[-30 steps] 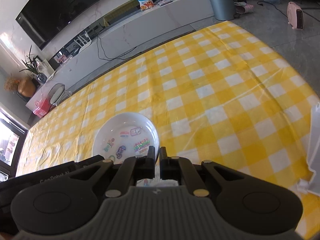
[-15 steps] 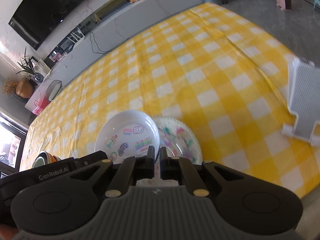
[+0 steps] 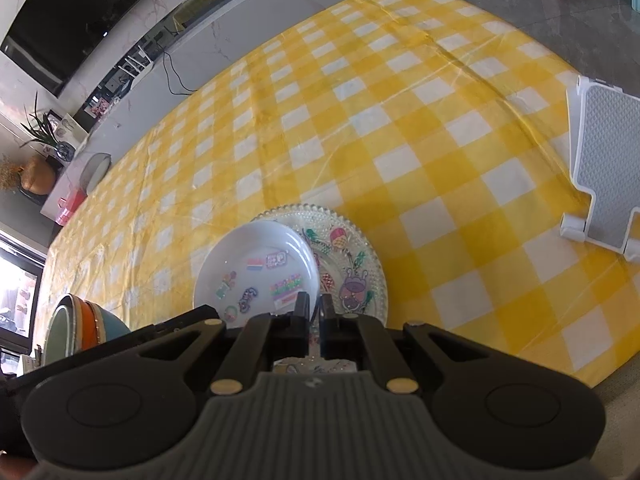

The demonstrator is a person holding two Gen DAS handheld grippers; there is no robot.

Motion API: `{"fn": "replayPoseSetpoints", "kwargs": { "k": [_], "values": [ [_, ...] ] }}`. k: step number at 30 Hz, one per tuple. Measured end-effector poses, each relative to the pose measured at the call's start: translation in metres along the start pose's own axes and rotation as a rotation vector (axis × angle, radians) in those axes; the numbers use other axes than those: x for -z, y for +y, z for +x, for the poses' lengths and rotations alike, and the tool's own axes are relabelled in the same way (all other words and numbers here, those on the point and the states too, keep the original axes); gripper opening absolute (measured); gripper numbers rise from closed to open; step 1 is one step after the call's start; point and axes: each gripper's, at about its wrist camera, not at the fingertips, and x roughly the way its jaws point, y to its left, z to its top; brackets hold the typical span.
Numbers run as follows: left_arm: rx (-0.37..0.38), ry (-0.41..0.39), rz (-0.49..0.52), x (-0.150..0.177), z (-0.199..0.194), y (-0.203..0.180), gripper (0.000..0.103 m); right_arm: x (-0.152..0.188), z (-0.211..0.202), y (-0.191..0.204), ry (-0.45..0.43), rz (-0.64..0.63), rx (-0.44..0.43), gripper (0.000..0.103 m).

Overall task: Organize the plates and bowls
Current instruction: 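Carry the small white plate with both tools and lower onto the glass plate, then open both tools and lift them off the small white plate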

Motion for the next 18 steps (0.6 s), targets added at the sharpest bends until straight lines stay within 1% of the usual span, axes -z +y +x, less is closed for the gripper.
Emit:
{"fn": "replayPoseSetpoints", "kwargs": {
  "k": [8,18],
  "values": [
    [0.009,0.048,0.021,0.0015,0.0019,-0.0035,0.005,0.0041,-0.0020,0.0013,0.021,-0.003,0.057,0.001],
    [0.012,0.064,0.032,0.0021,0.0021,-0.0047,0.005,0.0067,-0.0052,0.0008,0.029,0.005,0.069,0.002]
  ]
}}
